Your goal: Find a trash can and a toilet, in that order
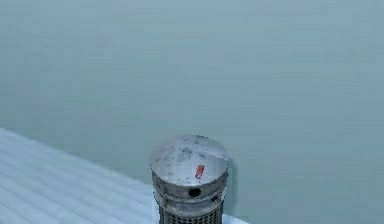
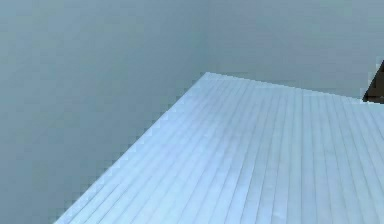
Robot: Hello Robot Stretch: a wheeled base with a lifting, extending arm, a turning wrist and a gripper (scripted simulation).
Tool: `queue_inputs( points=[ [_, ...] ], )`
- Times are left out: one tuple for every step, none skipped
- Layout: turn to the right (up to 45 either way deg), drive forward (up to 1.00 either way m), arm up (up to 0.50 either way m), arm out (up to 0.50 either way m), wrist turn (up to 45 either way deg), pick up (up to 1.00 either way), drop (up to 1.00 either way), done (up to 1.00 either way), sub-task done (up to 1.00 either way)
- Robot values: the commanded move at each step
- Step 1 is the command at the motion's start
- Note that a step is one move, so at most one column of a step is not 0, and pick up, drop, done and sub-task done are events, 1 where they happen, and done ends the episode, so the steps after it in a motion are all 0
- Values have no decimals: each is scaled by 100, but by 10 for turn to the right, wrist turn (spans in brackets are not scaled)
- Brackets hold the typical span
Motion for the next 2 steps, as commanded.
queue_inputs(
  points=[
    [-450,0,0,0,0,0,0,0,0],
    [-180,0,0,0,0,0,0,0,0]
  ],
)
